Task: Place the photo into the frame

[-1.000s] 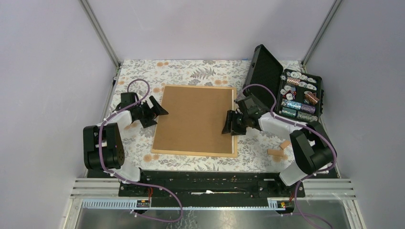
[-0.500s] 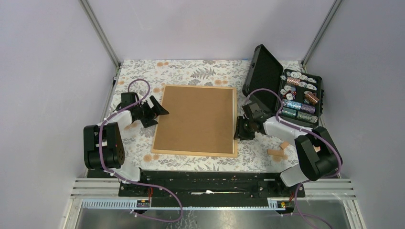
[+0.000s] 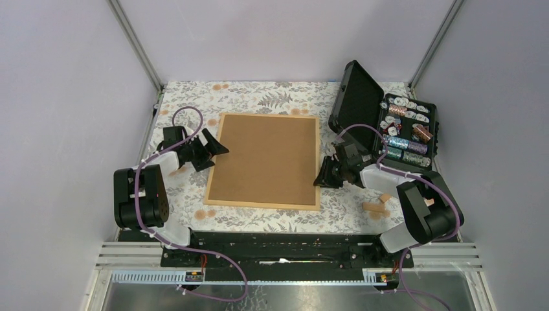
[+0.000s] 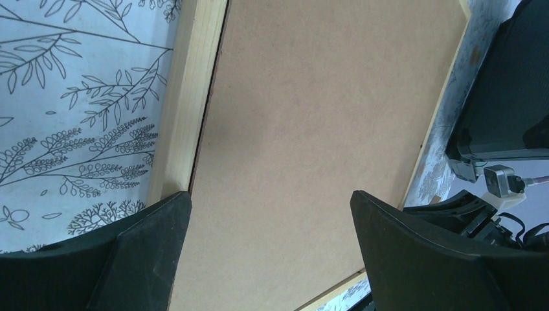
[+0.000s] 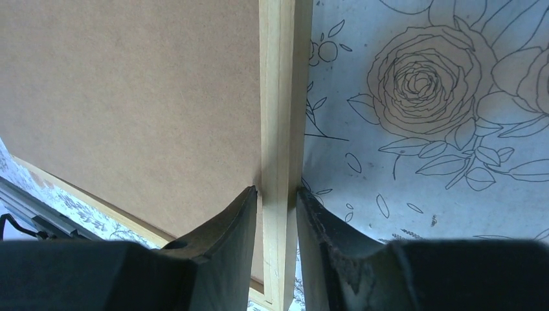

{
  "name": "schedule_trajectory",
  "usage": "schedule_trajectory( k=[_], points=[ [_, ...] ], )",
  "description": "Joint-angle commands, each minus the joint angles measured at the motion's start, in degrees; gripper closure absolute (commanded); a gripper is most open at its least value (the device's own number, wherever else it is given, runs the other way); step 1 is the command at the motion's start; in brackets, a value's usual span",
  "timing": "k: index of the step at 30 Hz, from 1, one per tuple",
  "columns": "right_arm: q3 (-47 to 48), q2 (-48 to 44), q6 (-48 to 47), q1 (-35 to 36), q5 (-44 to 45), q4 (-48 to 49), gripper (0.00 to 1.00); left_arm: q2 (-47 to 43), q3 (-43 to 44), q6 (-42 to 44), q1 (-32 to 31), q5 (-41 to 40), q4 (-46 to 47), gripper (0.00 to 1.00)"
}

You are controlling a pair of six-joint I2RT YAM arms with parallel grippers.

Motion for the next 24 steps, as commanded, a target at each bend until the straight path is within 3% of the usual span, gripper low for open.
schedule_trajectory(
  k=[1,11,19,24],
  points=[
    [-1.26,2.65,1.16,1.0,-2.16,6.0,0.64,2.48,-3.83,-3.92,-2.68,7.18,-0.65,0.01],
    [-0.67,4.72,0.74,1.11,-2.33,5.93,0.57,-0.08,-9.17,-12.42,-6.27,10.55,7.65,0.01],
    [2.22,3.72,-1.68,0.94,0.48,2.09,0.38,-2.83,-10.51,-13.34,-6.43,6.29,5.78,0.01],
    [4.08,4.09,-4.57,1.02,0.69,1.69,0.32,-4.31,-12.23,-16.28,-6.73,6.72,6.8,0.01]
  ],
)
